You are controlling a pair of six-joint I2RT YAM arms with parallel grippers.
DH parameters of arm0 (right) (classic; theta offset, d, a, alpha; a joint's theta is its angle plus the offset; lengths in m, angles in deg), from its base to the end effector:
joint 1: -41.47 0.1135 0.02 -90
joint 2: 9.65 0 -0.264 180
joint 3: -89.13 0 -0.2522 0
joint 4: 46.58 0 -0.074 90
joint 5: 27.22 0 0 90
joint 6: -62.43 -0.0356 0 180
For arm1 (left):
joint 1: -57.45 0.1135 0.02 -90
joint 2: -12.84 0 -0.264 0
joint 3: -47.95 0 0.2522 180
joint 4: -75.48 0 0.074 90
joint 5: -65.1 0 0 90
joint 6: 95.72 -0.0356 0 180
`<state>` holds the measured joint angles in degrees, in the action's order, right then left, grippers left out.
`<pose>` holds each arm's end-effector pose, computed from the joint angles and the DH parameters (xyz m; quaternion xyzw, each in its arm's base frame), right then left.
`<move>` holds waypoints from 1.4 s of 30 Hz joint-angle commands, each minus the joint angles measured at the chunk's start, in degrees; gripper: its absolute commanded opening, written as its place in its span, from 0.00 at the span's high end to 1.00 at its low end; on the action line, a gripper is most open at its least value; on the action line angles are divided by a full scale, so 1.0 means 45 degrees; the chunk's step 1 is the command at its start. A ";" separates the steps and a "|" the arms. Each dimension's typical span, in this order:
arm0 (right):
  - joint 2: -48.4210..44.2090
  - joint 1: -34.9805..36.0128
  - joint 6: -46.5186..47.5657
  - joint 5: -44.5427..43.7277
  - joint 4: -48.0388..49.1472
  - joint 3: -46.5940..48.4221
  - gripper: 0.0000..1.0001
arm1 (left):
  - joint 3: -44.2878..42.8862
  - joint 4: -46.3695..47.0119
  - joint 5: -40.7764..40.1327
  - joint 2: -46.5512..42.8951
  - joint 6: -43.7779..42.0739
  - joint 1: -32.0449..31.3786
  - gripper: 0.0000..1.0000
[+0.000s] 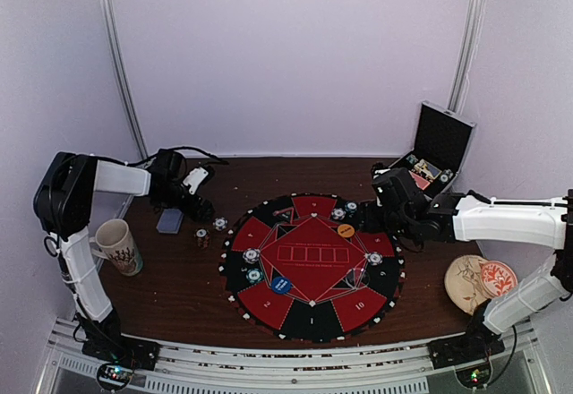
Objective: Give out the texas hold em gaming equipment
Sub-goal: Pick up the pile of poker chips from the pile of poker chips.
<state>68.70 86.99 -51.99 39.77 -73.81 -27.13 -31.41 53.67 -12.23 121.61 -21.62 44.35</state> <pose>0.2133 0.1974 0.2372 -0.0838 0.8944 0.0799 0.4320 0.3808 -0.0966 0.1549 0.2702 0.8985 -0.0960 0.3324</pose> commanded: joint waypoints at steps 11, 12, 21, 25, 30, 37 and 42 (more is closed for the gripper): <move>0.0091 0.0178 -0.0081 -0.0332 0.0220 -0.0023 0.24 | -0.0773 -0.0099 0.0501 0.0770 -0.0156 0.0334 0.19; 0.0070 0.0188 -0.0075 -0.0336 0.0221 -0.0030 0.24 | -0.0773 -0.0119 0.0566 0.0770 -0.0184 0.0334 0.20; -0.0008 0.0178 -0.0051 -0.0376 0.0201 -0.0036 0.24 | -0.0850 -0.0308 0.0849 0.0887 -0.0254 0.0346 0.32; 0.0009 0.0209 -0.0031 -0.0415 0.0206 -0.0036 0.24 | -0.0890 -0.0378 0.0913 0.0916 -0.0270 0.0334 0.35; -0.0027 0.0198 -0.0032 -0.0435 0.0181 -0.0027 0.24 | -0.0890 -0.0465 0.0955 0.0926 -0.0275 0.0336 0.37; -0.0067 0.0216 -0.0004 -0.0474 0.0189 -0.0045 0.24 | -0.0949 -0.0551 0.0991 0.1023 -0.0275 0.0334 0.40; -0.0067 0.0199 -0.0007 -0.0475 0.0182 -0.0033 0.24 | -0.0949 -0.0571 0.0994 0.1020 -0.0275 0.0337 0.44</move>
<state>68.81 87.49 -51.95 39.31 -73.68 -27.13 -33.97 50.78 -8.80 125.35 -22.32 45.35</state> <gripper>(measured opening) 0.759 0.569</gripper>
